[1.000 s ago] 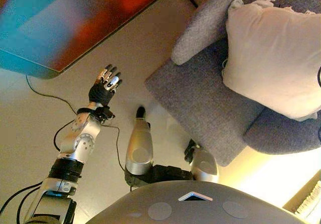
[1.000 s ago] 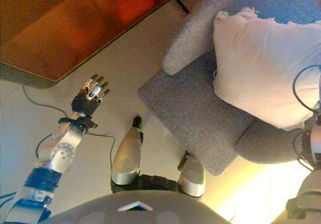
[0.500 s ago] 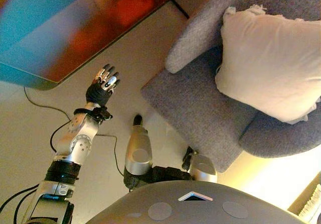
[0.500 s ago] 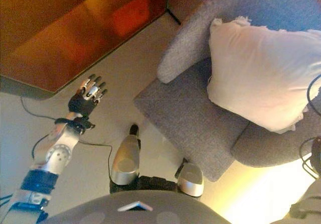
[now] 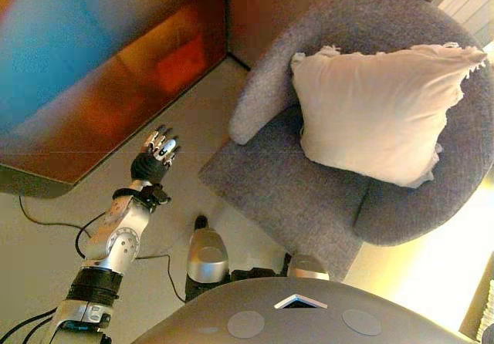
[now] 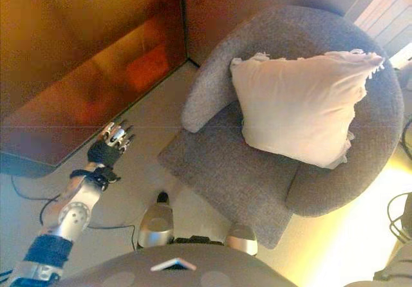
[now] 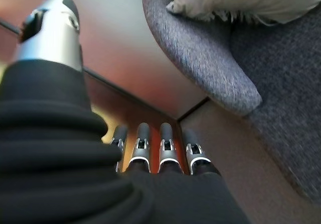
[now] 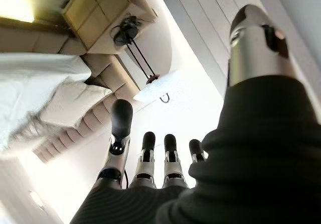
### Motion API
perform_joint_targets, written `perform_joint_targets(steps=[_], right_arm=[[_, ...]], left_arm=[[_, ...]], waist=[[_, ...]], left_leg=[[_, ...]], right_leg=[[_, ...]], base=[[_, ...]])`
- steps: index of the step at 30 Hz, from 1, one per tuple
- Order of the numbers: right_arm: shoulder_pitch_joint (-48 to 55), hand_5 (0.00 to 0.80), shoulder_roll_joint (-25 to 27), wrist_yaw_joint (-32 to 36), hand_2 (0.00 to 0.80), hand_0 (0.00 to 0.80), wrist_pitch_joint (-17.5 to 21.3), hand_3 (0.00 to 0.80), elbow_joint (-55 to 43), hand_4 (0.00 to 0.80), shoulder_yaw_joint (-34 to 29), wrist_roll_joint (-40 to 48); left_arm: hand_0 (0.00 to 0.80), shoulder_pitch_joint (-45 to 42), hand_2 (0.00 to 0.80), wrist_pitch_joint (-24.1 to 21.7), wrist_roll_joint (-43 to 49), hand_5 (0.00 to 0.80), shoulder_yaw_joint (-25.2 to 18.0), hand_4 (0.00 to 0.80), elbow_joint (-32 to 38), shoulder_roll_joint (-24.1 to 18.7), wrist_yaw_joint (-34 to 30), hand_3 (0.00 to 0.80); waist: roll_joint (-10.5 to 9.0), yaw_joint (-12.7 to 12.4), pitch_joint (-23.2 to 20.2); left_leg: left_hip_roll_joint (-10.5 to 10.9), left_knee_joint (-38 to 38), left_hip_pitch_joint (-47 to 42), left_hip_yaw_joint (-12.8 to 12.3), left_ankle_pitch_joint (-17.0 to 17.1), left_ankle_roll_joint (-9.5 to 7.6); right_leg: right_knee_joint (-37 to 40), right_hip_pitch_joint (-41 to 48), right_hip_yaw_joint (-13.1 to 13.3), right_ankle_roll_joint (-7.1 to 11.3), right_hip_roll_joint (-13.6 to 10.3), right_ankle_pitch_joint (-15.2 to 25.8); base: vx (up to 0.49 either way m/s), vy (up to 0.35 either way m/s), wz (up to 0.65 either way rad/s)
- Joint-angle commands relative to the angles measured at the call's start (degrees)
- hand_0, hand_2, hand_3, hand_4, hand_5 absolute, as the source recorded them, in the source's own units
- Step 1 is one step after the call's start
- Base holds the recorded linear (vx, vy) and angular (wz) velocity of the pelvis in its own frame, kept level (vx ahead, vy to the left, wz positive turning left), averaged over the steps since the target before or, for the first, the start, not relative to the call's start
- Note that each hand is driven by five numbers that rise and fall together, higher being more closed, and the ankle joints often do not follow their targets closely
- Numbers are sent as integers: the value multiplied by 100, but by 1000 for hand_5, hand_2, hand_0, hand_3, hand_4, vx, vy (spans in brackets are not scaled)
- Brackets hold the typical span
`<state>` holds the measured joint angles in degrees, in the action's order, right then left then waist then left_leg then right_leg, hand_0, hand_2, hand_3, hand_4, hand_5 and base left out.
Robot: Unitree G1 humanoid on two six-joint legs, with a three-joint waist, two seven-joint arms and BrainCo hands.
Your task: Pick up the cushion and take it to the sofa
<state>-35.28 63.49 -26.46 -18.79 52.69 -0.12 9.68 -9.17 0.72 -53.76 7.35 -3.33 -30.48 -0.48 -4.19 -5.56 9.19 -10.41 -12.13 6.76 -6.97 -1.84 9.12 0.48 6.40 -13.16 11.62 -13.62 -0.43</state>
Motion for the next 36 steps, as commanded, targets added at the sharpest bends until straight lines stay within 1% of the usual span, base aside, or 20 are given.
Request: perform_joint_targets(steps=[1, 5, 10, 13, 14, 17, 20, 22, 25, 27, 31, 33, 35, 36], right_arm=[[131, 0, 230, 26, 0, 0, 678, 0, -725, 0, 75, 313], [710, 0, -170, 144, 0, 0, 1022, 0, -1540, 0, -235, 445], [1276, 0, -736, -25, 0, 0, 1459, 0, -2358, 0, -522, 493], [1664, 0, -1257, -52, 0, 0, 1721, 0, -2968, 0, -705, 748], [1841, 0, -1507, -55, 0, 0, 1826, 0, -3222, 0, -758, 756], [2292, 0, -1959, -29, 0, 0, 1955, 0, -3719, 0, -927, 717], [2712, 0, -2480, -119, 0, 0, 2238, 0, -3947, 0, -1050, 741], [2839, 0, -2698, -25, 0, 0, 2430, 0, -4004, 0, -1064, 806], [3167, 0, -3238, 518, 0, 0, 2777, 0, -4347, 0, -998, 1273], [3340, 0, -3508, 906, 0, 0, 2935, 0, -4449, 0, -918, 1323], [3646, 0, -4052, 1826, 0, 0, 3044, 0, -4631, 0, -586, 2323], [3741, 0, -4296, 2043, 0, 0, 3128, 0, -4621, 0, -406, 2455], [3899, 0, -4657, 2270, 0, 0, 3067, 0, -4606, 0, -157, 3203], [3979, 0, -4822, 2417, 0, 0, 3066, 0, -4575, 0, -67, 3360]], left_arm=[[0, 74, 0, -261, -162, 0, 171, 0, 314, 263, -129, 0], [0, 17, 0, -267, -85, 0, 135, 0, 316, 387, -219, 0], [0, -38, 0, -317, -44, 0, 67, 0, 286, 509, -307, 0], [0, -62, 0, -386, -16, 0, 5, 0, 262, 616, -329, 0], [0, -61, 0, -394, 16, 0, -38, 0, 261, 670, -334, 0], [0, -65, 0, -423, 83, 0, -111, 0, 249, 777, -335, 0], [0, -67, 0, -480, 158, 0, -208, 0, 172, 901, -375, 0], [0, -64, 0, -496, 180, 0, -238, 0, 135, 951, -414, 0], [0, -103, 0, -533, 283, 0, -280, 0, 139, 1067, -440, 0], [0, -111, 0, -567, 349, 0, -321, 0, 111, 1121, -458, 0], [0, -83, 0, -796, 544, 0, -335, 0, 14, 1229, -356, 0], [0, -34, 0, -888, 687, 0, -311, 0, -78, 1280, -205, 0], [0, 46, 0, -994, 859, 0, -259, 0, -210, 1342, -28, 0], [0, 60, 0, -1044, 841, 0, -238, 0, -247, 1384, -6, 0]], waist=[[85, -96, -368], [87, 25, -404], [102, 142, -445], [123, 237, -452], [135, 282, -449], [143, 371, -464], [157, 482, -489], [160, 524, -505], [185, 639, -505], [185, 696, -514], [195, 834, -513], [199, 881, -503], [222, 952, -495], [236, 977, -491]], left_leg=[[-432, 544, -406, -36, 323, 142], [-397, 587, -515, -103, 264, 93], [-345, 637, -617, -168, 199, 44], [-331, 639, -667, -210, 155, 23], [-324, 647, -691, -229, 139, 12], [-295, 700, -772, -278, 122, -22], [-261, 745, -870, -355, 85, -66], [-248, 748, -899, -381, 61, -78], [-212, 768, -947, -425, 35, -105], [-191, 790, -978, -464, 34, -121], [-135, 916, -1071, -583, 52, -154], [-112, 981, -1090, -624, 76, -161], [-81, 1089, -1109, -666, 125, -175], [-64, 1127, -1110, -676, 143, -183]], right_leg=[[-88, -286, -57, 73, -78, 278], [-100, -303, -14, 53, -66, 283], [-107, -339, 43, 41, -48, 291], [-132, -373, 94, 28, -30, 284], [-137, -379, 114, 24, -24, 281], [-154, -403, 169, 24, -8, 282], [-159, -418, 226, 22, 11, 296], [-153, -426, 254, 20, 17, 302], [-154, -463, 316, 25, 32, 329], [-150, -479, 347, 29, 39, 346], [-76, -519, 386, 33, 79, 409], [-42, -549, 387, 36, 98, 441], [-27, -599, 390, 26, 132, 458], [-27, -615, 393, 21, 147, 456]], base=[[39, 27, -11], [24, 15, -5], [4, 9, -2], [-14, 33, -8], [-18, 30, -11], [-22, 34, -8], [-13, 17, -3], [-18, 21, -19], [-49, 26, -10], [-61, 21, -10], [-77, 18, -14], [-94, 20, -5], [-109, 33, -7], [-112, 52, -11]])
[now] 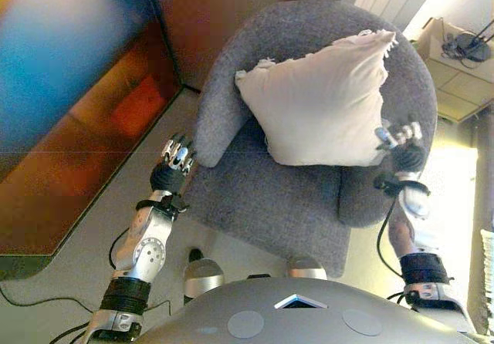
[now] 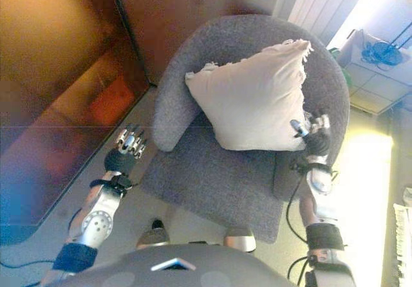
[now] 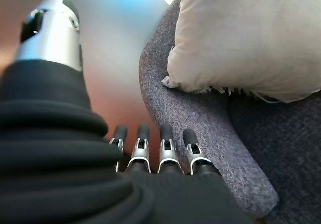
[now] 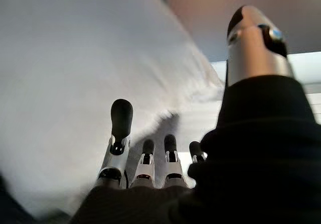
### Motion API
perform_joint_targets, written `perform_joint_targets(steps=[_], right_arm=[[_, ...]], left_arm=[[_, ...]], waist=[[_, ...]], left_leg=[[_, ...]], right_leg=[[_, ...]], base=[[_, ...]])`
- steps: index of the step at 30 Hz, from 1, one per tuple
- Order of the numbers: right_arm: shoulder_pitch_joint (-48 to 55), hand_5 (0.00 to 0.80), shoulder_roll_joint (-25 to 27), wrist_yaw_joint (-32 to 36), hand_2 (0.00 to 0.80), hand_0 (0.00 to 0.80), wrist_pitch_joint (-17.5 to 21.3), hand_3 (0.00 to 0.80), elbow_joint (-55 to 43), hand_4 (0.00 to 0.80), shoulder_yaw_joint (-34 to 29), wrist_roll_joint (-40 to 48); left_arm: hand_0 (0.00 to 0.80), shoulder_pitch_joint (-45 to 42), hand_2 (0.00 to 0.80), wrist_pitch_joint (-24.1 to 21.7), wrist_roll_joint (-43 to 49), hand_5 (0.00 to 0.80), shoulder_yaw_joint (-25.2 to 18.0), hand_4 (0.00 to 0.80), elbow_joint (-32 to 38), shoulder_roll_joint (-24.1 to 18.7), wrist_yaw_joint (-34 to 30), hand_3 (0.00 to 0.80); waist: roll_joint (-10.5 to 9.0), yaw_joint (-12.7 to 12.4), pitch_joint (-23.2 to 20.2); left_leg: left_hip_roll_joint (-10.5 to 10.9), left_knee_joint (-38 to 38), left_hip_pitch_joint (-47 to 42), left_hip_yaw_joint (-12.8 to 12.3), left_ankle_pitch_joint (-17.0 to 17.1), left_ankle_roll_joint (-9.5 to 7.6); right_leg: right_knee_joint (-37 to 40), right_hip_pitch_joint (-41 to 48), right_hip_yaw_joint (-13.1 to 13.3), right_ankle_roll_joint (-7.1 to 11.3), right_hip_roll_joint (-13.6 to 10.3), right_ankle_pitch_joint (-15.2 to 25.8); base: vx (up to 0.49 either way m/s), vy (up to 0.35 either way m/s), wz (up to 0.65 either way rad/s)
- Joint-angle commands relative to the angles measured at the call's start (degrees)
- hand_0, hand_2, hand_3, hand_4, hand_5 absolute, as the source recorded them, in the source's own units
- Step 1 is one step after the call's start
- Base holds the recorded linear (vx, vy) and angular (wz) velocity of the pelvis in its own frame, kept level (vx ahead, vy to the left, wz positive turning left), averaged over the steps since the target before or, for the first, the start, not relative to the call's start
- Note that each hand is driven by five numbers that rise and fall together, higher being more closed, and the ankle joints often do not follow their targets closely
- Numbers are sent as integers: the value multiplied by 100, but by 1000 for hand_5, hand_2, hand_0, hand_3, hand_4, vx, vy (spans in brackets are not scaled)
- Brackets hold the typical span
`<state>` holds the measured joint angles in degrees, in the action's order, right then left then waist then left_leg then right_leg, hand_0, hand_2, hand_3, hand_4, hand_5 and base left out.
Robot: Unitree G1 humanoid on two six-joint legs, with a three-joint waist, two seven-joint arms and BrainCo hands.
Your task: Pick up the cushion and take it to the sofa
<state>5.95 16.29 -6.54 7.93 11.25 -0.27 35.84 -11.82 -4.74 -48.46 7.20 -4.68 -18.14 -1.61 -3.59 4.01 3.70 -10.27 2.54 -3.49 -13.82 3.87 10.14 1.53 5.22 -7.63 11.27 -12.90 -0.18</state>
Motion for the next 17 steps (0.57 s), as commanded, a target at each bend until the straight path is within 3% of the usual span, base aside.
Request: perform_joint_targets(steps=[1, 7, 17], right_arm=[[-9, 0, -280, 650, 0, 0, 429, 0, -340, 0, 93, 1087], [113, 0, -667, 1695, 0, 0, 114, 0, -38, 0, 767, 2102], [-54, 0, -584, 1575, 0, 0, 87, 0, 224, 0, 1224, 1955]], left_arm=[[0, 328, 0, -574, 277, 0, -209, 0, -165, 194, 108, 0], [0, 478, 0, -885, 181, 0, 155, 0, -263, 294, 157, 0], [0, 463, 0, -894, 167, 0, 533, 0, -27, 162, 305, 0]], waist=[[200, 54, 62], [298, 122, 108], [316, 46, 124]], left_leg=[[-57, -271, -86, -13, -394, -300], [10, -124, -63, -57, -313, -331], [56, -170, -59, -86, -352, -352]], right_leg=[[-132, -523, -159, 49, 94, 430], [-79, -606, -197, 18, 114, 467], [-51, -576, -249, 14, 92, 475]], base=[[-101, 55, -11], [-81, 60, -1], [-16, 19, -1]])
